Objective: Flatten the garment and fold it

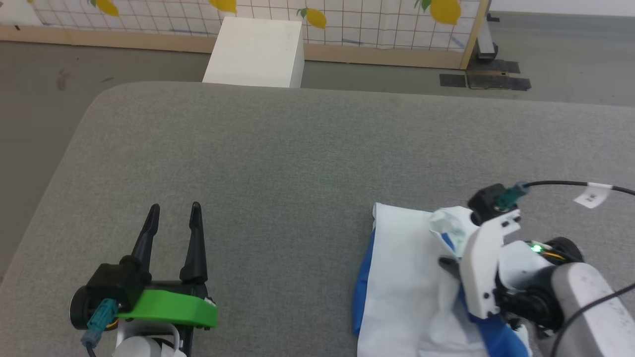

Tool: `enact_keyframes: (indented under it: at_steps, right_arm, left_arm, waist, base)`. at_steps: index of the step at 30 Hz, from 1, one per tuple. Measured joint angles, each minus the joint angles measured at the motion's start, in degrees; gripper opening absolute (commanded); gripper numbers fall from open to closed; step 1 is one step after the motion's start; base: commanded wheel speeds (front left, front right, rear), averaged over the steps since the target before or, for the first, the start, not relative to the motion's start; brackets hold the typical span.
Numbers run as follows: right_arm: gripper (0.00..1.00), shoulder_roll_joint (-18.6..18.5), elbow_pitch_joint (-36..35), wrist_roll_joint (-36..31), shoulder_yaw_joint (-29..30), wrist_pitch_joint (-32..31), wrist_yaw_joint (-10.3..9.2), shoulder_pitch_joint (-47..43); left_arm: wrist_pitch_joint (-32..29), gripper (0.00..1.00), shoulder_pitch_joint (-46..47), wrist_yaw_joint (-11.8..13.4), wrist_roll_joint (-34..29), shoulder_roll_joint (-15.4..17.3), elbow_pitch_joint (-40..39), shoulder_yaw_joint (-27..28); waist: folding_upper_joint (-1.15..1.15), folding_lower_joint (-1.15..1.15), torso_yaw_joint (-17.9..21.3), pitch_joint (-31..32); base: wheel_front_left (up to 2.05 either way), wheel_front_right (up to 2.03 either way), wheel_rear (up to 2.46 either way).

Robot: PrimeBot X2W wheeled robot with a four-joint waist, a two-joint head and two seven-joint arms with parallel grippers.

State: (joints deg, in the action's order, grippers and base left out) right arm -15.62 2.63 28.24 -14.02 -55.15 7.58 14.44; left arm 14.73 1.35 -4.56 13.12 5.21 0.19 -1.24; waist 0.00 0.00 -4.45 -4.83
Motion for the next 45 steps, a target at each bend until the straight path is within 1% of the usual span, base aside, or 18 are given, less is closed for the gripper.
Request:
enact_keyframes:
  at_steps: [7,10,17,18,19,20,21,26,29,32,35,39,41,42,45]
  right_arm:
    - [0.00,7.17,7.48,-2.25,-2.45,6.17,0.00,4.05]
    - [0.00,8.80,11.11,-4.17,-2.54,8.46,0.00,5.24]
    - [0.00,11.02,18.62,-7.80,-2.40,12.72,0.00,6.15]
    - [0.03,11.22,19.19,-7.79,-2.54,13.41,0.00,6.17]
    - [0.41,11.41,19.73,-7.59,-2.74,14.36,0.00,6.20]
    - [0.85,11.56,20.16,-7.46,-3.24,15.12,0.00,6.29]
    - [1.00,11.63,20.53,-7.17,-3.79,15.80,0.00,6.52]
    - [1.00,12.33,19.25,-3.93,-5.90,18.62,0.00,7.37]
    - [1.00,12.55,15.86,-2.16,-6.44,20.06,0.00,7.56]
    - [1.00,12.23,11.89,-2.01,-4.98,21.46,0.00,7.45]
    - [1.00,10.57,7.97,-4.42,-1.03,22.53,0.00,6.00]
    - [1.00,8.43,3.57,-10.92,6.48,22.86,0.00,1.29]
    - [1.00,8.54,1.94,-13.58,9.48,22.03,0.00,-1.55]
    - [1.00,8.99,0.93,-16.51,11.44,19.50,0.00,-5.23]
    - [1.00,9.94,0.96,-18.19,12.32,17.23,0.00,-7.45]
  left_arm:
    - [0.00,1.00,-0.05,-0.32,0.00,-0.14,0.08,-0.32]
    - [0.00,1.00,-0.04,-0.44,0.00,-0.26,0.13,-0.55]
    - [0.00,1.00,-0.04,-0.49,0.00,-0.51,0.18,-0.49]
    - [0.00,1.00,-0.04,-0.49,0.00,-0.55,0.19,-0.47]
    - [0.00,1.00,-0.04,-0.49,0.00,-0.63,0.20,-0.44]
    - [0.00,1.00,-0.04,-0.49,0.00,-0.67,0.24,-0.40]
    - [0.00,1.00,-0.05,-0.49,0.00,-0.71,0.31,-0.33]
    - [0.00,1.00,-0.07,-0.62,0.00,-0.89,0.74,-0.27]
    - [0.00,1.00,-0.22,-0.69,0.00,-0.97,0.94,-0.02]
    - [0.00,1.00,-0.66,-0.70,0.00,-1.00,1.01,0.19]
    - [0.00,1.00,-1.29,-0.69,-0.01,-1.02,0.98,0.42]
    - [0.00,1.00,-1.41,-0.67,-0.19,-1.07,0.56,0.62]
    - [0.00,1.00,-1.42,-0.44,-0.55,-1.07,0.19,0.79]
    - [0.01,1.00,-1.42,-0.42,-0.64,-1.11,-0.20,0.83]
    - [0.00,1.00,-1.41,-0.42,-0.64,-1.19,-0.30,0.79]
  waist:
    - [0.00,0.00,-1.42,-0.88]
    - [0.00,0.00,-2.02,-1.32]
    - [0.00,0.00,-2.68,-2.07]
    - [0.00,0.00,-2.65,-2.05]
    - [0.00,0.00,-2.58,-2.02]
    - [0.00,0.00,-2.49,-1.96]
    - [0.00,0.00,-2.33,-1.88]
    - [0.00,0.00,-1.47,-1.12]
    - [0.00,0.00,-0.75,-0.39]
    - [0.00,0.00,0.06,0.49]
    - [0.00,0.00,0.91,1.35]
    - [0.00,0.00,2.12,2.05]
    - [0.00,0.00,2.70,2.13]
    - [0.00,0.00,3.20,1.78]
    - [0.00,0.00,3.41,1.06]
  base:
    - [0.00,0.00,0.00]
    - [0.00,0.00,0.00]
    - [0.00,0.00,0.00]
    - [0.00,0.00,0.00]
    - [0.00,0.00,0.00]
    - [0.00,0.00,0.00]
    - [0.00,0.00,0.00]
    - [0.00,0.00,0.00]
    - [0.00,0.00,0.00]
    - [0.00,0.00,0.00]
    - [0.00,0.00,0.00]
    - [0.00,0.00,0.00]
    - [0.00,0.00,0.00]
    - [0.00,0.00,0.00]
    - [0.00,0.00,0.00]
